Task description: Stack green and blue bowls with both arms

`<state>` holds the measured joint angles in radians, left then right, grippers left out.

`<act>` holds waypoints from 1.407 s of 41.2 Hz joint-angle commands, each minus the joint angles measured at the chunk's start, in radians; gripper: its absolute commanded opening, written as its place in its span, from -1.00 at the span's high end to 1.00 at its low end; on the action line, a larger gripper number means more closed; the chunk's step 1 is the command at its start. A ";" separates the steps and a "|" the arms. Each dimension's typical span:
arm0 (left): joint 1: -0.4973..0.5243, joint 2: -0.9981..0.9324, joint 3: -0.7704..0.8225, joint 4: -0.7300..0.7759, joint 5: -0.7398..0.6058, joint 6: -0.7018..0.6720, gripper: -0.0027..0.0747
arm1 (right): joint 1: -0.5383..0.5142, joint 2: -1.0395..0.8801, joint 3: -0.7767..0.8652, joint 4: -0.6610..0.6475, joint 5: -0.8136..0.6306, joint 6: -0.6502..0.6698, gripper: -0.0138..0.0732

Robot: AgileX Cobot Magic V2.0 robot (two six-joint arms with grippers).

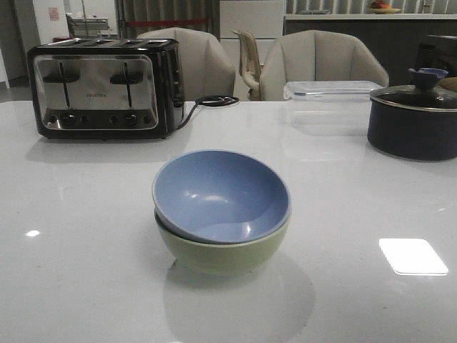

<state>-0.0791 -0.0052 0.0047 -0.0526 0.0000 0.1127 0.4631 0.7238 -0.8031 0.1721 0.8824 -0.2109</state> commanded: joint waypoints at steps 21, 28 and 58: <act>-0.006 -0.016 0.006 -0.008 -0.095 -0.007 0.68 | -0.318 -0.410 0.353 -0.029 -0.467 -0.006 0.59; -0.006 -0.016 0.006 -0.008 -0.095 -0.007 0.68 | -0.438 -0.644 0.582 -0.029 -0.669 -0.006 0.59; -0.006 -0.016 0.006 -0.008 -0.095 -0.007 0.68 | -0.461 -0.753 0.826 -0.001 -0.952 0.004 0.59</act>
<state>-0.0791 -0.0052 0.0047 -0.0542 0.0000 0.1127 0.0071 -0.0090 0.0290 0.1725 0.0351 -0.2127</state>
